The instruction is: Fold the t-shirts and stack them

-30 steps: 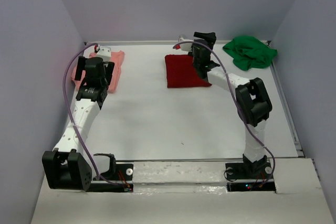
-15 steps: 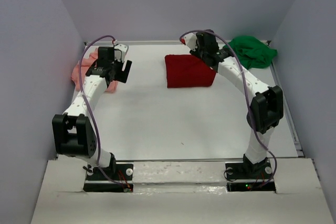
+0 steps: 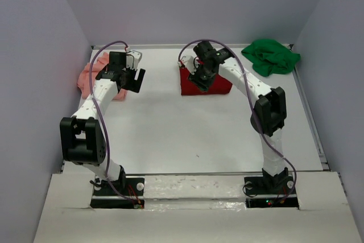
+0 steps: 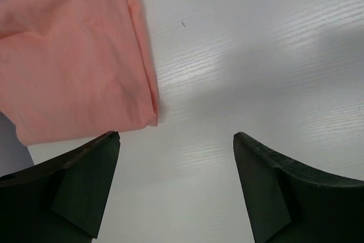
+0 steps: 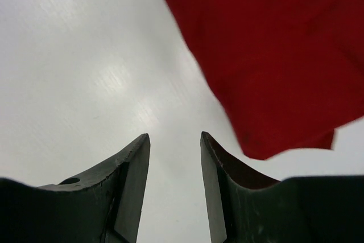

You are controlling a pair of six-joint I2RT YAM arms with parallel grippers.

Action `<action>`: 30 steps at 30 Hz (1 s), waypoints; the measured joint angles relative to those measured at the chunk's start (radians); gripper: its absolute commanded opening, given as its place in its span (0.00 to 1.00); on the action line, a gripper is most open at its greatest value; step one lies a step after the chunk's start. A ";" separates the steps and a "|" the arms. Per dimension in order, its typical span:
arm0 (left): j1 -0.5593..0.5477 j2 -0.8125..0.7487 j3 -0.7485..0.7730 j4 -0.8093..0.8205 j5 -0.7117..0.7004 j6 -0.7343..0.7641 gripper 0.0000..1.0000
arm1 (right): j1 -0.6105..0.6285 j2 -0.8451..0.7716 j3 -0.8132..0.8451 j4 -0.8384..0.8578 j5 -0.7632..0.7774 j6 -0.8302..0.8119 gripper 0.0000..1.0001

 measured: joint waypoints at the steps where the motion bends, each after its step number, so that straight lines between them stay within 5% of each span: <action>1: 0.000 0.000 0.000 0.000 0.000 0.000 0.93 | 0.004 0.028 0.005 -0.019 -0.019 0.005 0.46; 21: 0.000 -0.036 -0.027 0.006 0.006 0.000 0.93 | 0.091 0.263 0.235 -0.135 -0.111 0.032 0.46; 30: 0.000 -0.037 -0.036 0.011 0.005 0.000 0.93 | 0.109 0.341 0.237 -0.081 -0.106 0.031 0.63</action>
